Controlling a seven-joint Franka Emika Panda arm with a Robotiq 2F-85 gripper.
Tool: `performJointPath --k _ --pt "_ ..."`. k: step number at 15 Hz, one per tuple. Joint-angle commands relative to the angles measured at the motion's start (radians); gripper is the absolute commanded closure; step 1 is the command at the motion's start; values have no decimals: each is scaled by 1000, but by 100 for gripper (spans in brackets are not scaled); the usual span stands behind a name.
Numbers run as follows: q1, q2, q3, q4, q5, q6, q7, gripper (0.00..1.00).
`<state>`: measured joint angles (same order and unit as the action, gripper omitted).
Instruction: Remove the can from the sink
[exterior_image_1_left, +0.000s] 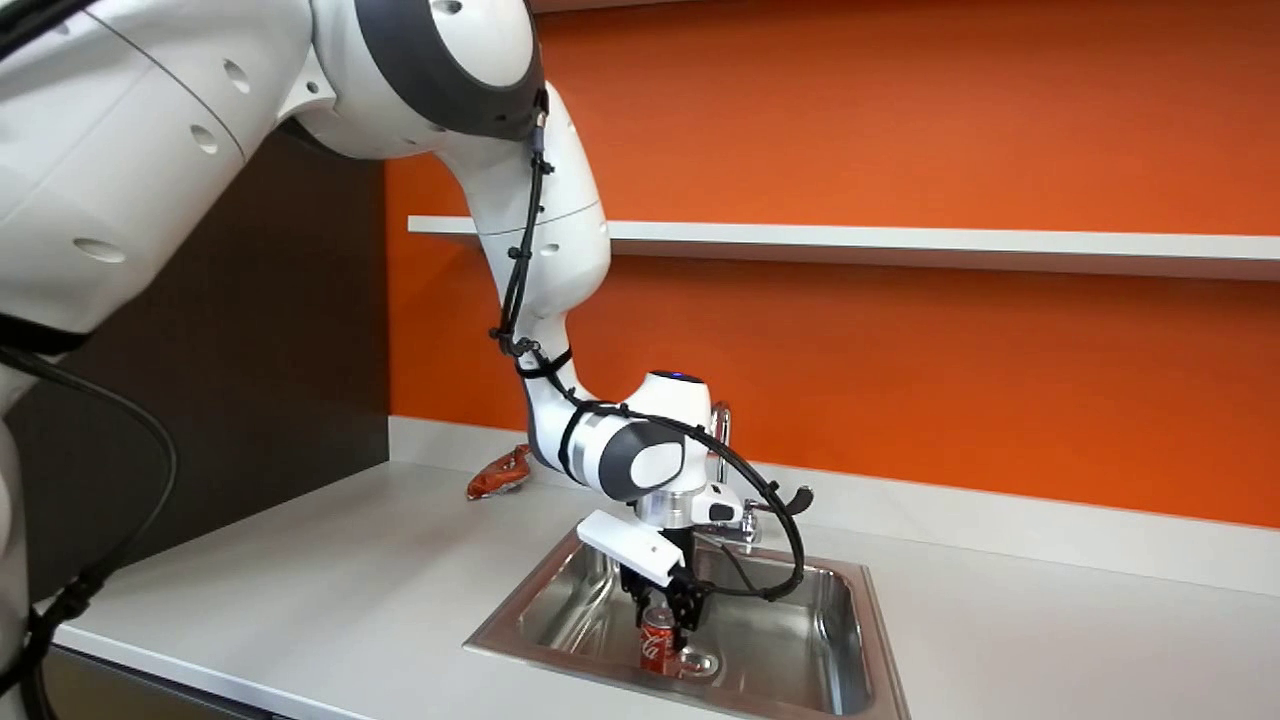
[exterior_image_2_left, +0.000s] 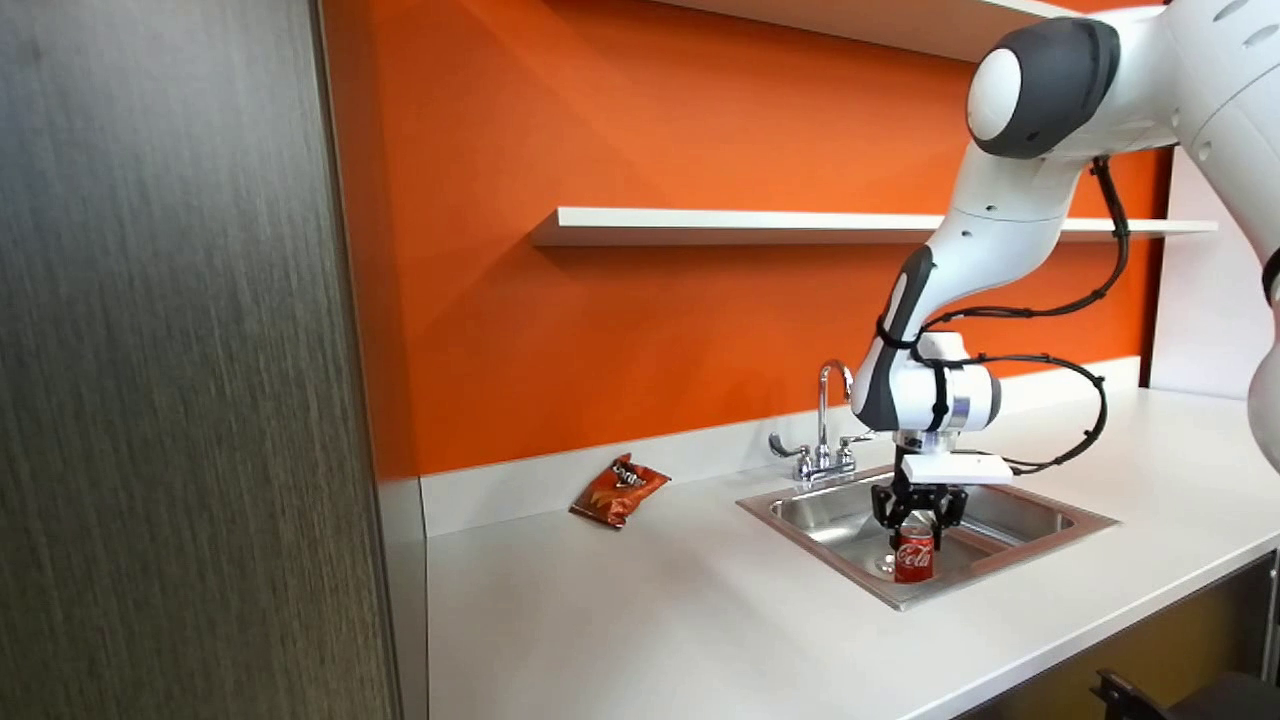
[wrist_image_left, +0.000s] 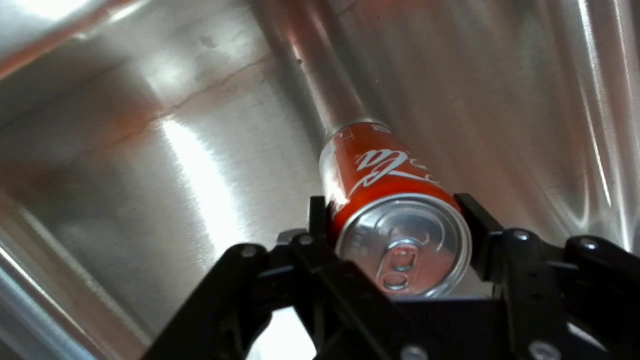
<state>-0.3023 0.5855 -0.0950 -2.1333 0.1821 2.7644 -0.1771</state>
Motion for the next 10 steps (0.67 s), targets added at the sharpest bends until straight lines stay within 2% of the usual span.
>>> performJointPath --k 1,10 --pt "14 -42 -3 -2 -27 -18 32 61" --pt "59 -229 -3 -94 -57 -73 21 61"
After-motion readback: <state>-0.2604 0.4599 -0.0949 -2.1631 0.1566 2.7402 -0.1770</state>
